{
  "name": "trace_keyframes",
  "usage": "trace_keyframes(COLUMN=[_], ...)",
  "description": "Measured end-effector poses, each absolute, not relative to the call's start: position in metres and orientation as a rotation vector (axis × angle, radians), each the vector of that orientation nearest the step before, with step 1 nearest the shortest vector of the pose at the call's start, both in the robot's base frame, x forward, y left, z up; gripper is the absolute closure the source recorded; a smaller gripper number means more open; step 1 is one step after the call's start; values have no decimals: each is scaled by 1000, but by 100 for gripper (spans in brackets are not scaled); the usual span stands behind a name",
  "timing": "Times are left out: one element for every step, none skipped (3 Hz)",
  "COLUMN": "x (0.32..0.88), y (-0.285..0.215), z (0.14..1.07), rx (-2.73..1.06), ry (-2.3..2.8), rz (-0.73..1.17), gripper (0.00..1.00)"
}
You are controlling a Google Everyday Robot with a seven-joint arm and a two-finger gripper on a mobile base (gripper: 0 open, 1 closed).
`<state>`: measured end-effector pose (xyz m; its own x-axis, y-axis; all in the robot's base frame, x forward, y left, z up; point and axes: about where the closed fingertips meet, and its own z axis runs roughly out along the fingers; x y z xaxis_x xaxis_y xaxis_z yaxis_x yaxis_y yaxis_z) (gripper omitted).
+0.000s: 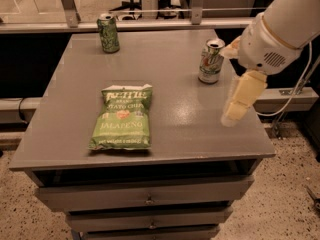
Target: Pick green jalapeno chip bag
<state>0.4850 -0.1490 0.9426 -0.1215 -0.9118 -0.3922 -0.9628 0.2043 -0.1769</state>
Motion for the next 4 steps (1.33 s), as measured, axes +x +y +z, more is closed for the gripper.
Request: trace_keyframes(x=[503, 503, 499, 497], y=[-96, -31, -2, 30], z=[931, 927, 927, 905], rx=[-1731, -1719, -1714, -1705], ry=[1983, 1885, 1837, 1793], rz=[351, 572, 668, 763], gripper=[0, 0, 0, 0])
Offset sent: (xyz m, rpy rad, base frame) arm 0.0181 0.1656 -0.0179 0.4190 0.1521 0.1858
